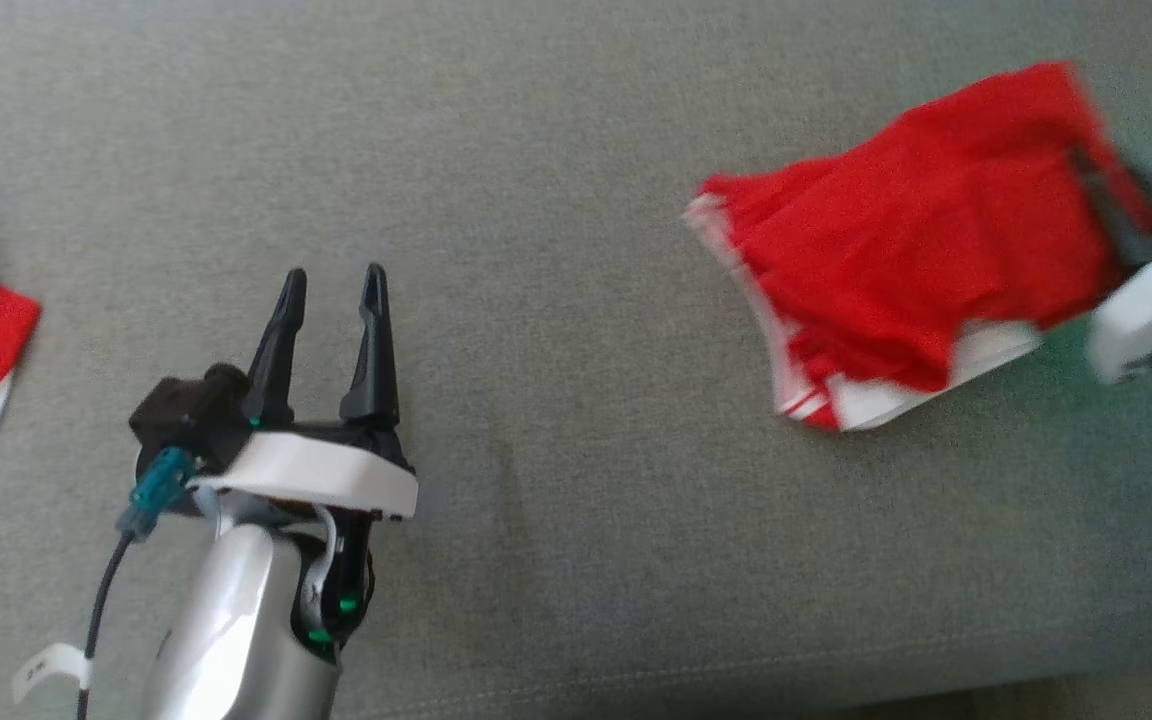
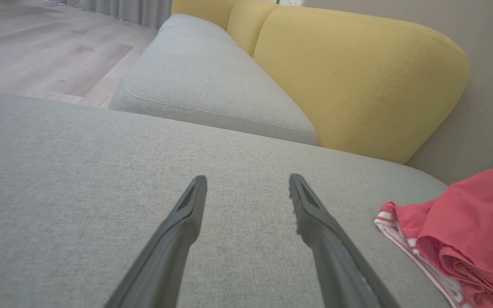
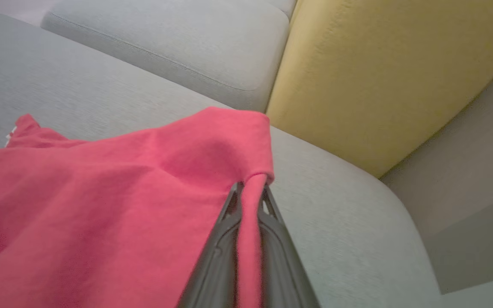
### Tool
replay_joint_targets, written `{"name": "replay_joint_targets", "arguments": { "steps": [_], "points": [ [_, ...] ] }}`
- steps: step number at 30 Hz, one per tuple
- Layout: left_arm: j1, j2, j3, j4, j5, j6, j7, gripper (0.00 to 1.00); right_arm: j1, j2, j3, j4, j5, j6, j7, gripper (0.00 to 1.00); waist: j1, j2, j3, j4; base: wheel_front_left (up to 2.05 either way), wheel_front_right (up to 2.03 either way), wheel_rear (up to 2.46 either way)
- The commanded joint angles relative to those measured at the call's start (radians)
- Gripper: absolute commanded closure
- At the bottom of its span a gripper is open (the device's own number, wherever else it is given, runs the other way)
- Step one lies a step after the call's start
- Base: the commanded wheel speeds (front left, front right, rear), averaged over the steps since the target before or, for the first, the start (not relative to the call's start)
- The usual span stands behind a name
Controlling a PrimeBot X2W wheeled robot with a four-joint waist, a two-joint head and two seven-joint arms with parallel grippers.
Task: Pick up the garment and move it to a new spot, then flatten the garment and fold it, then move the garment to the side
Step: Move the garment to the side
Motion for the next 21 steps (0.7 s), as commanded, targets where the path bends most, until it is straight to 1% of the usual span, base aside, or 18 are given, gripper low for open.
{"name": "replay_joint_targets", "arguments": {
  "steps": [1,4,6,9,11,17,18,19,20,21],
  "points": [
    [-0.039,0.007,0.032,-0.034,0.01,-0.001,-0.012,0.0,-0.011,-0.047,-0.001,-0.019,0.011,0.003,-0.001,1.0,-0.0001,0.0,0.018,-0.013,0.0,0.0,0.0],
    [-0.053,0.007,0.027,-0.035,0.013,-0.001,-0.012,0.0,-0.034,-0.122,-0.028,0.011,0.024,0.003,0.006,1.0,-0.0001,0.0,0.039,-0.022,0.0,0.0,0.0],
    [-0.062,0.007,0.025,-0.037,0.017,-0.002,-0.012,0.0,-0.046,-0.149,-0.071,0.046,0.03,0.003,0.015,1.0,-0.0001,0.0,0.053,-0.027,0.0,0.0,0.0],
    [-0.071,0.007,0.026,-0.039,0.024,-0.003,-0.012,0.0,-0.061,-0.144,-0.169,0.102,0.052,0.003,0.035,1.0,-0.0001,0.0,0.072,-0.033,0.0,0.0,0.0],
    [-0.076,0.007,0.027,-0.04,0.027,-0.003,-0.012,0.0,-0.071,-0.136,-0.213,0.122,0.023,0.003,0.029,1.0,-0.0001,0.0,0.083,-0.035,0.0,0.0,0.0],
    [-0.085,0.007,0.022,-0.035,0.033,-0.006,-0.012,0.0,-0.085,-0.084,-0.322,0.166,-0.064,0.003,0.023,1.0,-0.0001,0.0,0.095,-0.032,0.0,0.0,0.0],
    [-0.087,0.007,0.022,-0.035,0.033,-0.006,-0.012,0.0,-0.083,-0.075,-0.331,0.167,-0.071,0.003,0.021,0.73,-0.0001,0.0,0.095,-0.031,0.0,0.0,0.0],
    [-0.088,0.007,0.023,-0.034,0.033,-0.006,-0.012,0.0,-0.082,-0.068,-0.34,0.165,-0.079,0.003,0.019,0.21,-0.0001,0.0,0.095,-0.03,0.0,0.0,0.0],
    [-0.088,0.007,0.024,-0.033,0.033,-0.006,-0.012,0.0,-0.081,-0.057,-0.354,0.164,-0.078,0.003,0.017,0.0,-0.0001,0.0,0.093,-0.029,0.0,0.0,0.0],
    [-0.088,0.007,0.025,-0.032,0.032,-0.007,-0.012,0.0,-0.079,-0.042,-0.37,0.163,-0.067,0.003,0.023,0.0,-0.0001,0.0,0.089,-0.028,0.0,0.0,0.0]
  ]
}}
